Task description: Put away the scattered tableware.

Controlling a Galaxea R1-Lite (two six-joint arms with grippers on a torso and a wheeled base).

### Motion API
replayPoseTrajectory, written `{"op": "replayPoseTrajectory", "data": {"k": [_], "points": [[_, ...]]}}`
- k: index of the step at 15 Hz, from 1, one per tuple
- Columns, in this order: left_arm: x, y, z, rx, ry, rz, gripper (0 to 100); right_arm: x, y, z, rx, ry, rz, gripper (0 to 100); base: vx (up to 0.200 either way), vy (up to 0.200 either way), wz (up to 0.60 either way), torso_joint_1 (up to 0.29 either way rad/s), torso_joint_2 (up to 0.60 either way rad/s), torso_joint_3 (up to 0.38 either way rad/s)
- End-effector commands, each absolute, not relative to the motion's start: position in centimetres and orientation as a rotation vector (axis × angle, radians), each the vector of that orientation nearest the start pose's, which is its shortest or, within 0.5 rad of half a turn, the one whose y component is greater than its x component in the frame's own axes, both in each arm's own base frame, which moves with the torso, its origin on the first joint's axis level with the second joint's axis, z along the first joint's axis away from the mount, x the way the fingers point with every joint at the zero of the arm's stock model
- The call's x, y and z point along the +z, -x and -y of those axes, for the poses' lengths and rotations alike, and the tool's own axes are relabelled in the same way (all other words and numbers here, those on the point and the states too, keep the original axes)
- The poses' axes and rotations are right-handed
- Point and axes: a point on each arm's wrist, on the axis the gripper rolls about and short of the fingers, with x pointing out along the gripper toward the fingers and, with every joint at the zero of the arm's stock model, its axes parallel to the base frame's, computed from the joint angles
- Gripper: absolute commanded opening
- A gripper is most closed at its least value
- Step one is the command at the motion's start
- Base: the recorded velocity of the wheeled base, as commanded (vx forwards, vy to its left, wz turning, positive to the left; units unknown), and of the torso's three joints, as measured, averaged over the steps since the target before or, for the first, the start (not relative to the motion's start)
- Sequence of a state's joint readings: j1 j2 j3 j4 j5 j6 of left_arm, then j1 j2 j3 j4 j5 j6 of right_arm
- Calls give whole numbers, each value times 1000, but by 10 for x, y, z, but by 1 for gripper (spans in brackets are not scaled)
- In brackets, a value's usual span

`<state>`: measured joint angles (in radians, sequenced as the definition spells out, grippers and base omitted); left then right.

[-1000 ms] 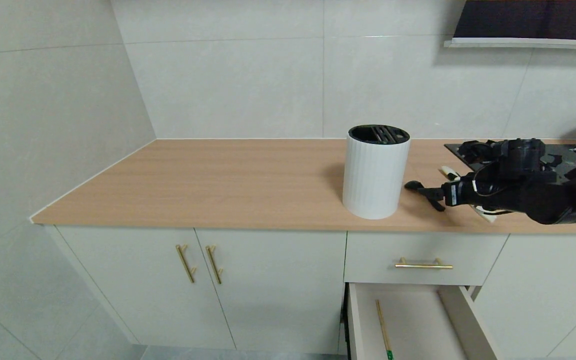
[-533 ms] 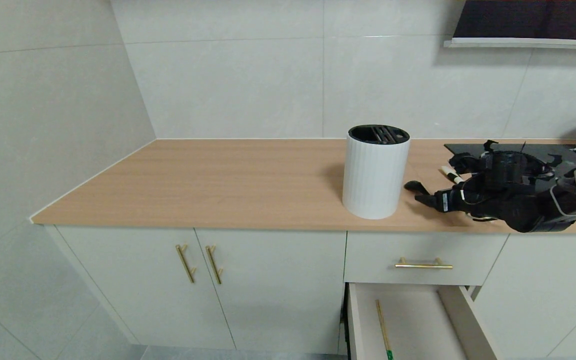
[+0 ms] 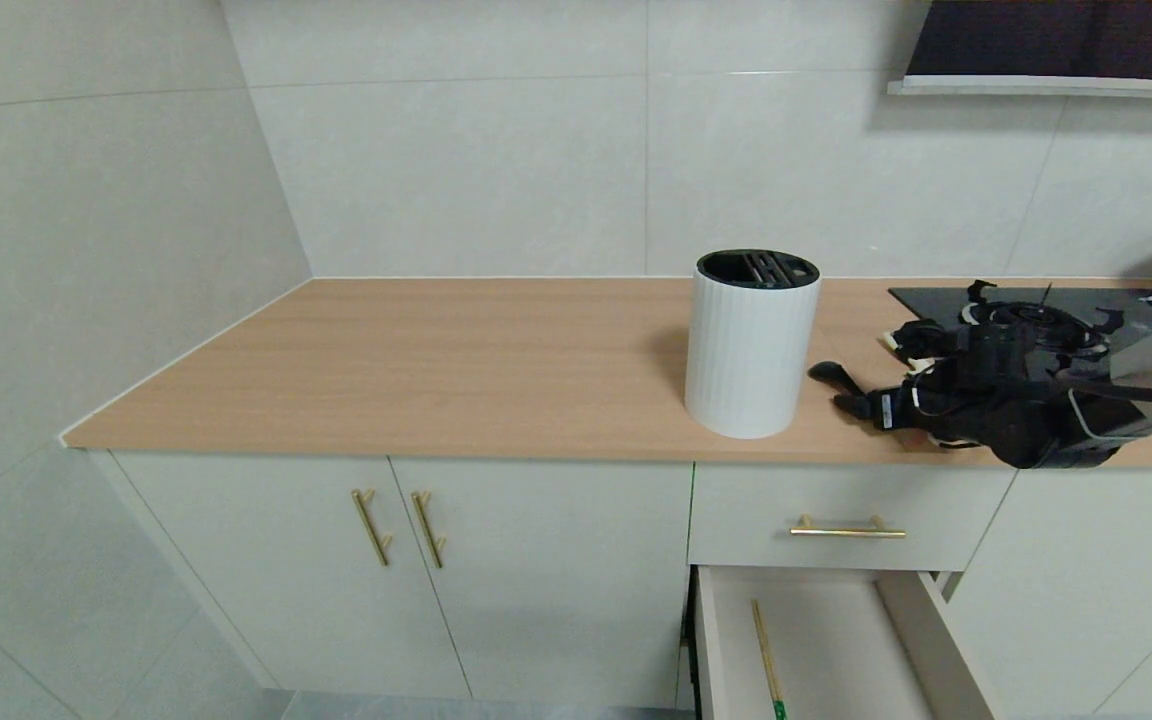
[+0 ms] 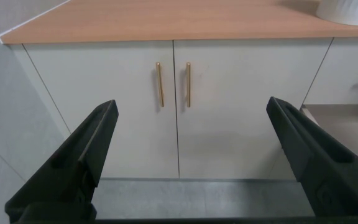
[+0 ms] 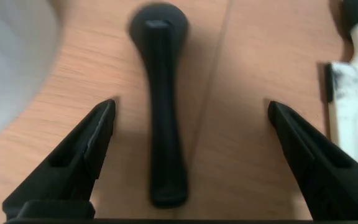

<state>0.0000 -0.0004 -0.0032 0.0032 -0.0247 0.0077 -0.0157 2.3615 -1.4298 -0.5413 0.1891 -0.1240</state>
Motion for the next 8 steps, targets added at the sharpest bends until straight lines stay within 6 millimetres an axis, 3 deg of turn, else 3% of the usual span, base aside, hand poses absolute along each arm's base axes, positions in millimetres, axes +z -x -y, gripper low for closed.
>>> {"op": "replayPoseTrajectory", "data": {"k": [1,4,5,8], "points": [[76,23,1,-23,-8,0,100,69,-474,3,197,80,-395,100,0,0,0,0,0,0],[76,23,1,-25,-8,-1,100,69,-474,0,202,82,-395,100,0,0,0,0,0,0],[76,23,1,-26,-8,0,100,69,-474,0,202,82,-395,0,0,0,0,0,0,0],[76,23,1,-23,-8,0,100,69,-474,-1,205,82,-395,0,0,0,0,0,0,0]]}}
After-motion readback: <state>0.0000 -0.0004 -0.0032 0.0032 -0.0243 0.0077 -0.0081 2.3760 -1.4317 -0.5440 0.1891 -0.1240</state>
